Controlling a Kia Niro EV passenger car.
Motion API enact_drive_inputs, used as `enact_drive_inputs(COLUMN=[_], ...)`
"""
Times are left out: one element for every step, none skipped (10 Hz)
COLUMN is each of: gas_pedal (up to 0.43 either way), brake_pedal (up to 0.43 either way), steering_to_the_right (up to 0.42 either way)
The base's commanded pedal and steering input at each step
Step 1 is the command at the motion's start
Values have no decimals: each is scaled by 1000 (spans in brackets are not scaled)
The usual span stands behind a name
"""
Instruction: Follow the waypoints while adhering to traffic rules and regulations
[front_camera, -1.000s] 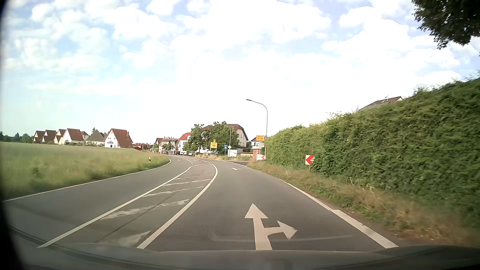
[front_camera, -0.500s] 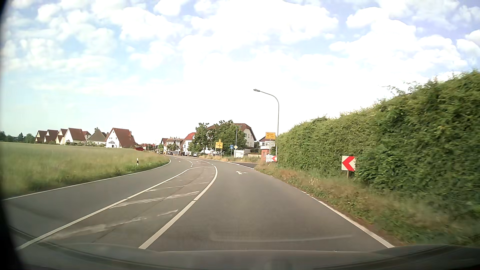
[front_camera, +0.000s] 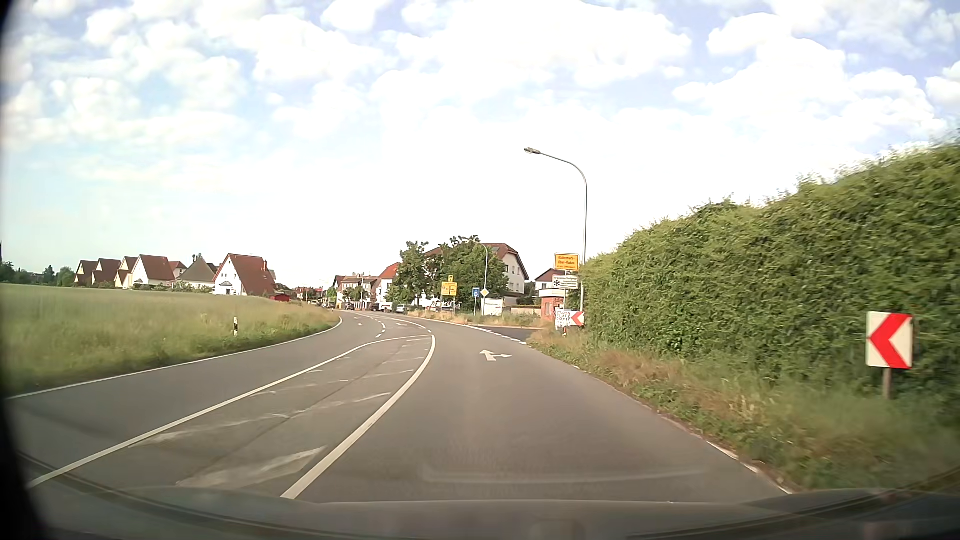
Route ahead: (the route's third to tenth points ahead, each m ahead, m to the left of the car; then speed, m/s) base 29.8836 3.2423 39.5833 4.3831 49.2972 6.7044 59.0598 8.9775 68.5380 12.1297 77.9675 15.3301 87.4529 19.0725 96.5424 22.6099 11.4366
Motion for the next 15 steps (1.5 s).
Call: enact_drive_inputs(gas_pedal=[28, 28, 28, 28, 28, 28, 28, 28, 28, 28, 28, 28, 28, 28, 28], brake_pedal=[30, 24, 24, 24, 30, 30, 24, 24, 30, 30, 24, 24, 24, 24, 24], steering_to_the_right=[-18, -19, -18, -18, -18, -18, -18, -17, -16, -16, -16, -17, -17, -17, -17])
